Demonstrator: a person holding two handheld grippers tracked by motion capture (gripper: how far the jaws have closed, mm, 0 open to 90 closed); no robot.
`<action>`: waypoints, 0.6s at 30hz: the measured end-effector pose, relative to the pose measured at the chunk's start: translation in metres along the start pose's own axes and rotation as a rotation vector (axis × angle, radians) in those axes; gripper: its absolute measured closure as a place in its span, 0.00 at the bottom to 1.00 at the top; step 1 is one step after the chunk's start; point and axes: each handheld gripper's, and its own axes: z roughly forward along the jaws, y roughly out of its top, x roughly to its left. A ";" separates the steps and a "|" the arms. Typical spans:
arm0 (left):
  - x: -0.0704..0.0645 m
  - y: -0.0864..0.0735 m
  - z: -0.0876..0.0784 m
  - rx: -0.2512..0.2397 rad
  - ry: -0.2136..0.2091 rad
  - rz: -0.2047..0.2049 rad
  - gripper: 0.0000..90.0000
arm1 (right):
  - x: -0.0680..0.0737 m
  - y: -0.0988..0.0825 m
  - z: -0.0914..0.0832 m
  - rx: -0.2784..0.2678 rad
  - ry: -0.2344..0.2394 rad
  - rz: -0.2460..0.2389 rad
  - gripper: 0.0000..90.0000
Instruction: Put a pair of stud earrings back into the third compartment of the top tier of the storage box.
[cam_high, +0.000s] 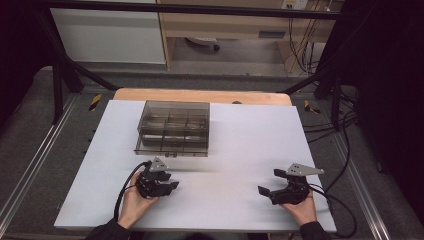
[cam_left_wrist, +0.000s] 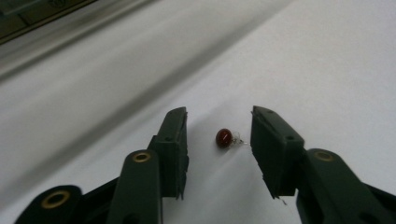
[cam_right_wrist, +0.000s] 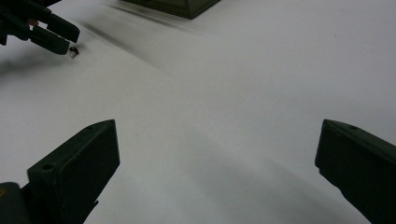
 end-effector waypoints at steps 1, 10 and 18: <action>0.000 0.000 0.001 0.003 0.000 0.002 0.66 | 0.000 0.000 0.000 -0.001 0.000 0.001 0.00; -0.003 0.001 0.003 0.008 -0.002 0.012 0.77 | 0.000 0.000 0.000 -0.003 0.001 0.004 0.01; -0.004 0.001 0.005 0.015 -0.008 0.014 0.84 | 0.000 0.000 0.000 -0.001 0.000 0.001 0.00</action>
